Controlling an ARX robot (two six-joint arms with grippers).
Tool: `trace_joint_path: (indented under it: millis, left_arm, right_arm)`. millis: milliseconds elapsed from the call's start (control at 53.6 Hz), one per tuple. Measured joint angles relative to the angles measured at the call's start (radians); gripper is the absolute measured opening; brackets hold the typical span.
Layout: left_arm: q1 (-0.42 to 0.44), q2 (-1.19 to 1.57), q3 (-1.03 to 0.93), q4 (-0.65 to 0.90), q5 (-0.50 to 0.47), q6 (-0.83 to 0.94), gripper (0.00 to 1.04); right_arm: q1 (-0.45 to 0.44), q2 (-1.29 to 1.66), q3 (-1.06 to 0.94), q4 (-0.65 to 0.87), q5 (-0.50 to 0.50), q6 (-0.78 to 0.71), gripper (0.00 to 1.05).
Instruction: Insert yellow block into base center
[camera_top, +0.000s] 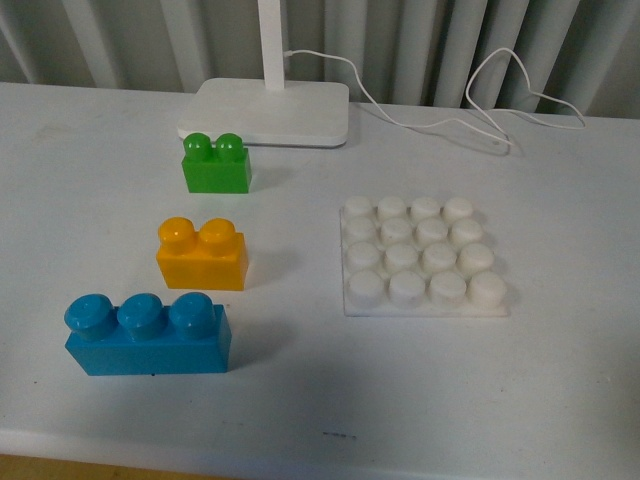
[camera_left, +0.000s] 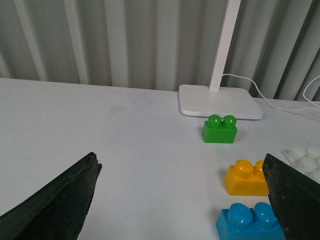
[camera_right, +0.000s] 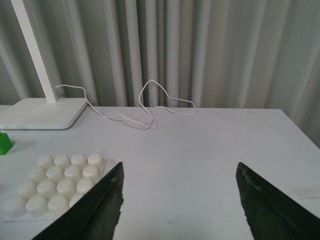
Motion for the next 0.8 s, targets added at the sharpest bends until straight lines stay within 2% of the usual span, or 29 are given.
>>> trace_joint_path:
  millis: [56,93,131,168,336,485,541,653,802]
  left_arm:
    - [-0.001,0.0,0.0,0.0,-0.006,-0.001,0.98]
    - [-0.023,0.011,0.001,0.01,-0.088,-0.002,0.98]
    - [-0.033,0.039,0.005,0.035,-0.153,-0.002,0.98]
    - [-0.022,0.083,0.015,0.063,-0.143,0.001,0.98]
    - [0.101,0.371,0.151,0.224,0.126,0.095,0.98]
    - [0.129,0.613,0.292,0.275,0.329,0.253,0.98]
    - [0.122,0.711,0.357,0.244,0.406,0.336,0.98]
    - [0.079,0.872,0.479,0.136,0.495,0.521,0.98]
    - [0.012,1.05,0.658,-0.06,0.518,0.779,0.98]
  right_arm:
    - [0.0,0.0,0.0,0.0,0.0,0.0,0.8]
    - [0.0,0.0,0.0,0.0,0.0,0.0,0.89]
    - [0.0,0.0,0.0,0.0,0.0,0.0,0.94]
    - [0.0,0.0,0.0,0.0,0.0,0.002,0.97]
    - [0.0,0.0,0.0,0.0,0.0,0.0,0.95]
    - [0.0,0.0,0.0,0.0,0.0,0.0,0.95]
    - [0.0,0.0,0.0,0.0,0.0,0.0,0.95]
    - [0.0,0.0,0.0,0.0,0.0,0.0,0.95]
    - [0.0,0.0,0.0,0.0,0.0,0.0,0.95]
